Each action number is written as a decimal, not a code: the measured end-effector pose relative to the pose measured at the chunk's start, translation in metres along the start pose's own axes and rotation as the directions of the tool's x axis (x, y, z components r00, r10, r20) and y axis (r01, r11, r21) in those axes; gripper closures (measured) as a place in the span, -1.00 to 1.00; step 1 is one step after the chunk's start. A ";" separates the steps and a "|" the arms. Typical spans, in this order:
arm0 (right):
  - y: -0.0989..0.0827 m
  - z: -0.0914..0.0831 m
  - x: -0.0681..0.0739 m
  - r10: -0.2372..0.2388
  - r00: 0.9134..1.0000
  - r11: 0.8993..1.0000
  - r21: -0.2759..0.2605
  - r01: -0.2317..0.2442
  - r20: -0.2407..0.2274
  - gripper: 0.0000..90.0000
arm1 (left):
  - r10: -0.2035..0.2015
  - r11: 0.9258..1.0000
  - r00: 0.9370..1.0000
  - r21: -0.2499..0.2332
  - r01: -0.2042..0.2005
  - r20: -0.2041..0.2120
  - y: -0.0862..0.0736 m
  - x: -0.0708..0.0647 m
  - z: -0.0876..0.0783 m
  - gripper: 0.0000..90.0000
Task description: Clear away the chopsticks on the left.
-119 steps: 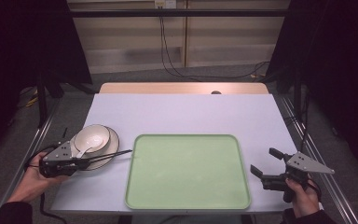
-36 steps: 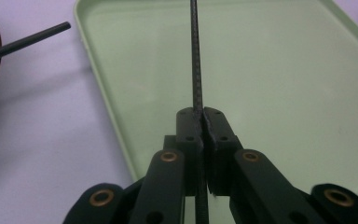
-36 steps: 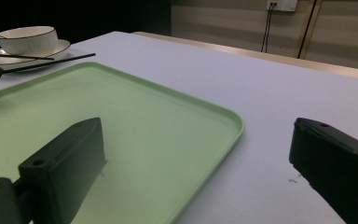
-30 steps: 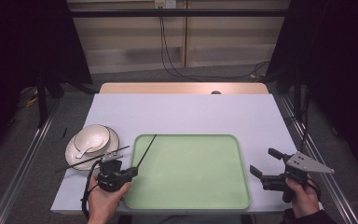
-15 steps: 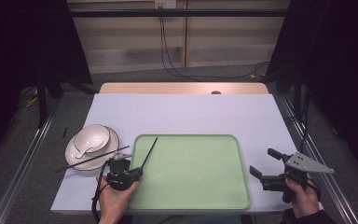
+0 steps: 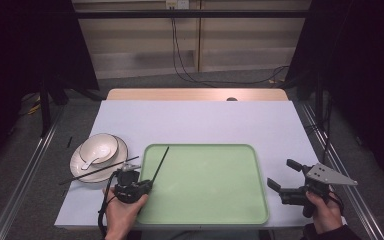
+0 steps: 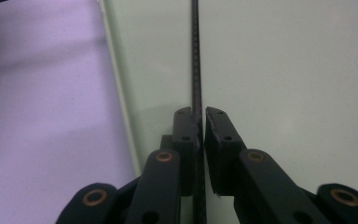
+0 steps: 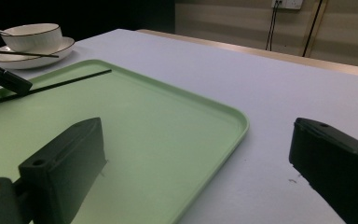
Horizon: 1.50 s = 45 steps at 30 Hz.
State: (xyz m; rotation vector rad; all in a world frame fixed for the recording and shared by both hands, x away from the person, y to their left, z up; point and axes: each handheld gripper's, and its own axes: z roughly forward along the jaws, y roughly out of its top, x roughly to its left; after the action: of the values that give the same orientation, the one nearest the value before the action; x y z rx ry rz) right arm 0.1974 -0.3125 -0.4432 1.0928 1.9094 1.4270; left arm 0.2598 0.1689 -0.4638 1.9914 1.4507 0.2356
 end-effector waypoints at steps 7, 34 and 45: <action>0.000 0.000 0.000 -0.001 1.000 1.000 -0.003 0.001 -0.001 -0.93 | 0.015 1.000 0.999 -0.010 -0.015 0.035 0.001 0.002 0.000 0.58; 0.000 0.001 0.001 0.006 1.000 1.000 -0.016 -0.007 -0.013 -0.94 | 0.310 0.900 0.934 -0.373 -0.227 0.180 0.000 0.034 -0.055 -0.89; 0.000 0.001 0.001 0.002 1.000 1.000 -0.017 -0.002 -0.012 -0.94 | 0.339 0.855 0.929 -0.460 -0.238 0.149 -0.002 0.087 -0.095 -0.96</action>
State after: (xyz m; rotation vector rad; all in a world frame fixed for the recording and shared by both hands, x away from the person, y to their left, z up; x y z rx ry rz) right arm 0.1976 -0.3113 -0.4432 1.0808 1.9017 1.4512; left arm 0.2433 0.2858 -0.4117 1.7853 0.8541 0.4120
